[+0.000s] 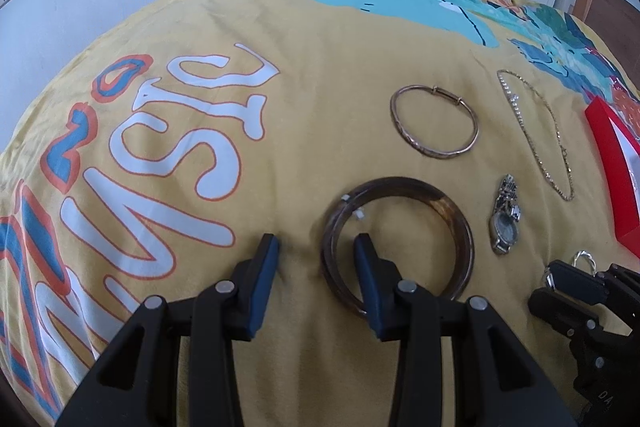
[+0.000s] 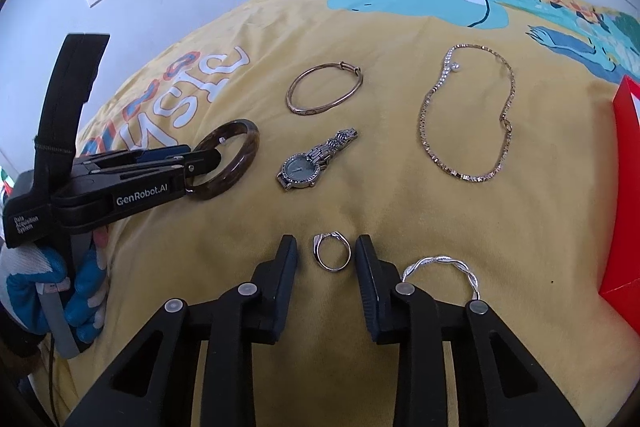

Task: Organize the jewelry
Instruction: 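Grasp the dark brown bangle with the left tool while the right grasps a silver ring, then carry the dark brown bangle and silver ring into the red box and release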

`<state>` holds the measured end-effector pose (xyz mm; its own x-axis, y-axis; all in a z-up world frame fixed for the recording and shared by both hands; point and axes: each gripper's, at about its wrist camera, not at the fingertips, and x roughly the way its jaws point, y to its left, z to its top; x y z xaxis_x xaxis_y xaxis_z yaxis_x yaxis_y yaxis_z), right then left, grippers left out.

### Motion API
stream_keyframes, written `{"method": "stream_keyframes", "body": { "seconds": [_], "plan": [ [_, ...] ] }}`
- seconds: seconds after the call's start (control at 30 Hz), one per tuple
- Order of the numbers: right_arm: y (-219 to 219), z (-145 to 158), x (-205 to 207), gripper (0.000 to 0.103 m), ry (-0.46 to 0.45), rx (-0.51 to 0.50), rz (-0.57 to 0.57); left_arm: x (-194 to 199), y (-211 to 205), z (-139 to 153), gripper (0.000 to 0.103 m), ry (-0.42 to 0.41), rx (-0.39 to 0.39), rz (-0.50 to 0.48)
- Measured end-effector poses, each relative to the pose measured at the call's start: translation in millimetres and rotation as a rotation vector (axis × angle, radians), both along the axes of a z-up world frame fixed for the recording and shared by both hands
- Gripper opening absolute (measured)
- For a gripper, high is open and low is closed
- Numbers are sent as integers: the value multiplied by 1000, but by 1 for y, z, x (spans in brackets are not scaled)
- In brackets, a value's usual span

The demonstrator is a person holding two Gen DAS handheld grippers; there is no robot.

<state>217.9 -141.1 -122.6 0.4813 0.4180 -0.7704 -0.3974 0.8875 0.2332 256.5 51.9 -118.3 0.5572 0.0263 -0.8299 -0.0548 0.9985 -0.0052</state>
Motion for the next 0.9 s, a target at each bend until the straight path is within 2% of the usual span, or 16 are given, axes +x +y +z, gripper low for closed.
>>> {"method": "stream_keyframes", "body": {
  "seconds": [0.27, 0.4, 0.5, 0.57, 0.73, 0.9],
  "plan": [
    [-8, -1, 2, 30, 30, 74, -23, -2, 1, -2, 37, -13, 0, 6],
    [-5, 0, 4, 30, 27, 61, -25, -2, 1, -3, 37, -18, 0, 5],
    [-1, 0, 4, 22, 13, 27, -28, -3, 1, -2, 37, -20, 4, 5],
    [-1, 0, 3, 18, 7, 10, -32, -3, -1, -1, 31, -21, 14, -4],
    [2, 2, 1, 18, -11, -22, -27, -2, -10, 0, 18, -24, 56, -29],
    [2, 3, -1, 17, -15, -25, -38, -2, -4, 3, 10, -24, 24, -14]
  ]
}}
